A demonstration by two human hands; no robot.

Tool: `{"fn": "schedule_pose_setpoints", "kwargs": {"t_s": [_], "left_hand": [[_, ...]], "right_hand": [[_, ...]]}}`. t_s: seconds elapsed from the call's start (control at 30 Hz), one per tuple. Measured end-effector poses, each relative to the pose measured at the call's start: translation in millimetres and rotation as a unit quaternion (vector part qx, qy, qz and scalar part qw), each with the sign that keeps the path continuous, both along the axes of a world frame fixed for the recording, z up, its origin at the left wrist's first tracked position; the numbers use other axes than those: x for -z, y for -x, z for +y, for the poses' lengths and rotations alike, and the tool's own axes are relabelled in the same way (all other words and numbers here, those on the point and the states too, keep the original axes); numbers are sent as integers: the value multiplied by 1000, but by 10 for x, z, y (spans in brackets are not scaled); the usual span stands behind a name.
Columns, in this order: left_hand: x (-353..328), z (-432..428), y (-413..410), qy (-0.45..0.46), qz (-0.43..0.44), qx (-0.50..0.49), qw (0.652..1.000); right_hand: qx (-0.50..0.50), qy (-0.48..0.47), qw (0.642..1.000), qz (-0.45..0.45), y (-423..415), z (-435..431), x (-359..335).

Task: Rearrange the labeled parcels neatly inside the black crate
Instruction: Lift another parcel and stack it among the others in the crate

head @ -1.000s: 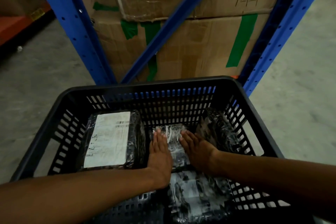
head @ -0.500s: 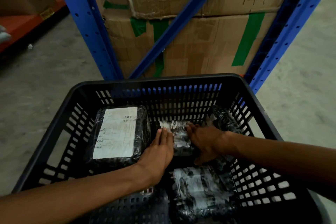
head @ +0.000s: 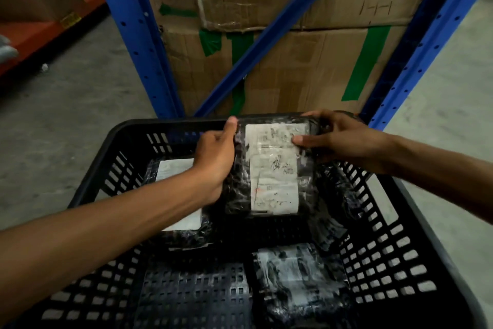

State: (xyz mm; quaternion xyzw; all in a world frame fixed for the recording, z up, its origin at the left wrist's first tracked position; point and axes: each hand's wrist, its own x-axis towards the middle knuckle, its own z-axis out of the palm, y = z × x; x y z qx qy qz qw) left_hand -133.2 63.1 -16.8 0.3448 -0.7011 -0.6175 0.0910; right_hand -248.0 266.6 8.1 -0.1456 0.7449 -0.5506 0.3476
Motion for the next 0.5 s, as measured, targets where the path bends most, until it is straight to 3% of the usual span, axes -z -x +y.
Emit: {"fn": "schedule_pose_setpoints", "kwargs": {"t_s": [0.07,0.17,0.23,0.37,0.5], "left_hand": [[152,115,-4,-31,-41,14,999],[441,342,-90,65,-119,65,989],[586,448,-146,102,-162,66,979],[797,517,-118,117,-197,71,971],[902,539,18,145,-214,77,963]], "right_hand": [[83,-67,993,45,-88,-163,156],[141,-183,960,160,-191,-304,485],[132,-231,936,231,-280,-329,694],[114,-239,937,227,-366,-321,932],[-10,-274,932,236,-349,-322,1013]]}}
